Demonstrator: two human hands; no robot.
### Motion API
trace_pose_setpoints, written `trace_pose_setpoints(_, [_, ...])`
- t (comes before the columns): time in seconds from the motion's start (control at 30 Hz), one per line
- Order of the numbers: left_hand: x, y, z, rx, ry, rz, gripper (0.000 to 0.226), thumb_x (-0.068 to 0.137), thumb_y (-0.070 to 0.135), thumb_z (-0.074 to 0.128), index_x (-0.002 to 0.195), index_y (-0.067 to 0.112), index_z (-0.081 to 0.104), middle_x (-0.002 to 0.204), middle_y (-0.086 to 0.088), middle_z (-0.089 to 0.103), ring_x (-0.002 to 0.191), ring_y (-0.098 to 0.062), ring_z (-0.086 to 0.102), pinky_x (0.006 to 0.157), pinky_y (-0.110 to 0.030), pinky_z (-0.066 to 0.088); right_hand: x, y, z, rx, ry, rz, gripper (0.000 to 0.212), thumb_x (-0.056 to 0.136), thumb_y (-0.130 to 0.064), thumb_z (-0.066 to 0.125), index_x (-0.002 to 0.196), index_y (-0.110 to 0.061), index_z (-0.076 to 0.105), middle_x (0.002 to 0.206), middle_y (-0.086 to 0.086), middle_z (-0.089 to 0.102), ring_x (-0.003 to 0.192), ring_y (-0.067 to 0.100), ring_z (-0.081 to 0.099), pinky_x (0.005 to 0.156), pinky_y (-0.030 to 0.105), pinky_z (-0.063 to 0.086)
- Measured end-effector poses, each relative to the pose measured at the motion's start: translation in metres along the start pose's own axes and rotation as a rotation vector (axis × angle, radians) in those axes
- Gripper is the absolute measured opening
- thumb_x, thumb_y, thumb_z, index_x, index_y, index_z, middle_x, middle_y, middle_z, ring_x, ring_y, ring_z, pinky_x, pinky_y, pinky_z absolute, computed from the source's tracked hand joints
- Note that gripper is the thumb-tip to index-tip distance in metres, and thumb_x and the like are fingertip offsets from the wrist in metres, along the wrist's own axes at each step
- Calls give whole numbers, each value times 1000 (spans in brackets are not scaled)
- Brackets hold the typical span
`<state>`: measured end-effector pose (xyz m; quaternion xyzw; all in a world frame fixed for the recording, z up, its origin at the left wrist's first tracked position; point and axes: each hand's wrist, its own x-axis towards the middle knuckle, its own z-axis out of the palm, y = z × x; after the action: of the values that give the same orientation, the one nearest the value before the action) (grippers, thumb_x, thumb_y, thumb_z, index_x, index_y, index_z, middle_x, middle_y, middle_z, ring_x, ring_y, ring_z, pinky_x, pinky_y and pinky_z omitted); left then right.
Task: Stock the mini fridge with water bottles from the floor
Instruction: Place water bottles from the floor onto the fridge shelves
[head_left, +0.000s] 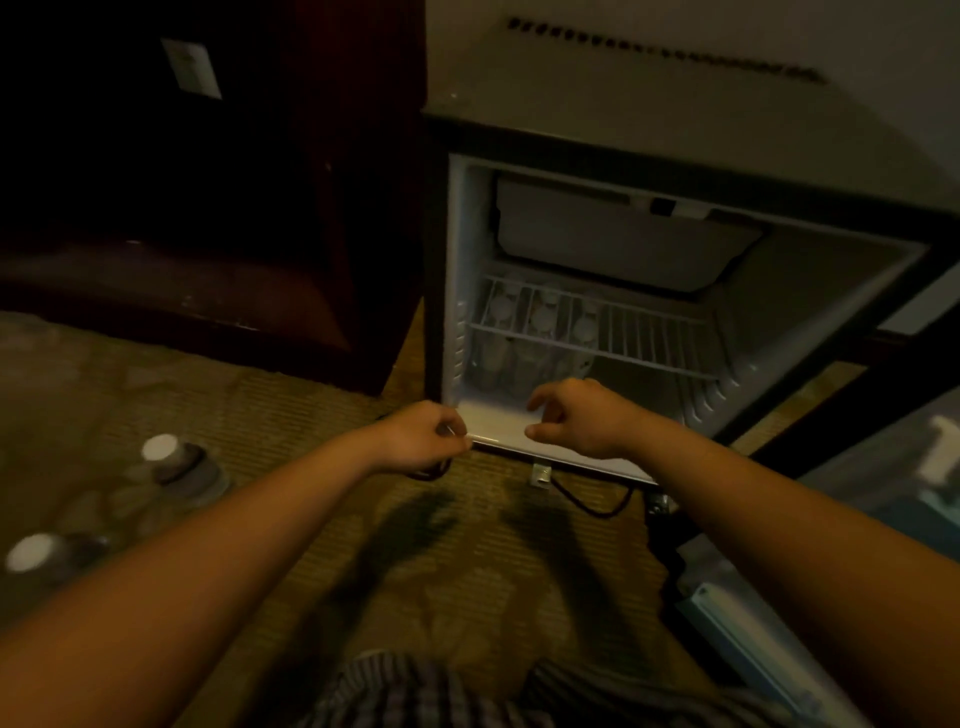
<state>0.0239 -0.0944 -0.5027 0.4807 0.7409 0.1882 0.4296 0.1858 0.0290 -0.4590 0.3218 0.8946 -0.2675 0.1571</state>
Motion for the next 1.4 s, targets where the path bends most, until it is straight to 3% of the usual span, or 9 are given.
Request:
trace_pose_setpoints(0.1, [-32,-4,-16,31,64,11,31,90,22,56,118,7,57,116,-12,61,103,-18,56,88,-29,44,-16,-30,-13,-74,-21,-46,44,90,-33,57,128,-13,51,121,9,61,111,23,58,93,32,45])
trace_pose_setpoints(0.27, [-97,-9,-49,163,148,19,31,90,25,55,116,7,59,116,-11,62,110,-23,58,94,-33,45,-46,-90,-30,-182,-31,-160,42,90,-32,56,127,-12,52,123,8,60,113,23,57,94,33,45])
trace_pose_setpoints(0.5, [-207,-22,-86,275,282,-18,36,91,27,55,120,7,58,118,-10,63,112,-22,58,97,-35,47,-87,-187,-12,-406,-66,-314,37,91,-34,54,123,-14,53,121,6,57,98,19,53,79,29,41])
trace_pose_setpoints(0.67, [-280,-57,-95,288,265,-121,38,92,26,53,124,7,54,121,-10,61,109,-21,59,96,-34,47,-95,-262,31,-461,-59,-405,44,91,-35,55,131,-19,47,130,5,53,115,24,53,86,32,43])
trace_pose_setpoints(0.87, [-356,-130,-86,212,177,-349,40,93,27,51,129,9,50,127,-10,56,114,-23,55,98,-32,44,-102,-338,95,-440,-147,-544,47,91,-29,56,134,-18,43,131,6,52,115,23,52,81,29,40])
trace_pose_setpoints(0.97, [-374,-167,-74,206,176,-445,42,91,28,53,128,8,50,126,-11,56,113,-24,55,97,-33,44,-103,-359,117,-450,-199,-570,46,91,-28,55,134,-16,44,131,8,51,117,23,52,87,31,42])
trace_pose_setpoints(1.1, [-410,-223,-59,146,265,-564,45,88,27,59,127,7,50,127,-13,56,113,-25,55,94,-30,42,-97,-395,155,-433,-270,-575,49,91,-26,55,137,-18,40,133,9,50,118,23,51,92,33,44])
trace_pose_setpoints(1.23, [-440,-266,-36,-44,400,-652,63,86,22,62,139,9,32,138,-11,46,125,-25,47,102,-29,37,-90,-417,208,-323,-297,-579,55,89,-24,57,140,-19,34,132,10,53,121,24,51,99,36,43])
trace_pose_setpoints(1.4, [-446,-324,-12,-202,504,-664,64,81,31,66,137,28,36,137,-6,50,125,-23,48,108,-45,38,-84,-423,267,-221,-393,-559,67,89,-21,57,145,-30,21,136,9,48,124,25,49,98,36,42])
